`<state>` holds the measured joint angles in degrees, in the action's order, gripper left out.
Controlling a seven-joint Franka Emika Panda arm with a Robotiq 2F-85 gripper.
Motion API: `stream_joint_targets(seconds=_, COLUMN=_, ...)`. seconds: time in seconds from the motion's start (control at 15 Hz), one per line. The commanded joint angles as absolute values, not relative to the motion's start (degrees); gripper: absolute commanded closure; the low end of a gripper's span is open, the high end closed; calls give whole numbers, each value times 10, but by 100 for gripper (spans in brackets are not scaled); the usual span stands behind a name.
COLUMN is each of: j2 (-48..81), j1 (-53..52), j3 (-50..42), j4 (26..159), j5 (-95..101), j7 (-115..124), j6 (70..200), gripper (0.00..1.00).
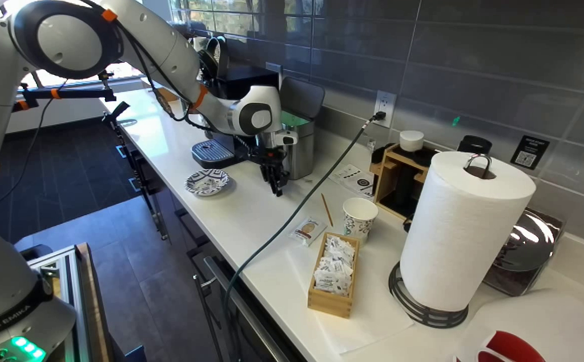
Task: Pick up the white sachet from the counter and put it in the wooden box.
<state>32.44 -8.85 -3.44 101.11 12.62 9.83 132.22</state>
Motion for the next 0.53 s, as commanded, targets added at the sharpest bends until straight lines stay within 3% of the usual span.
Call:
stream_joint_targets(seconds=0.0, j2=344, j1=-93, j3=-39, j4=991, j5=139, j7=114, j6=1283, gripper=100)
stream_joint_targets(seconds=0.47, j2=315, j1=-37, j3=-39, j4=966, j5=86, j7=99, j6=1273, gripper=99)
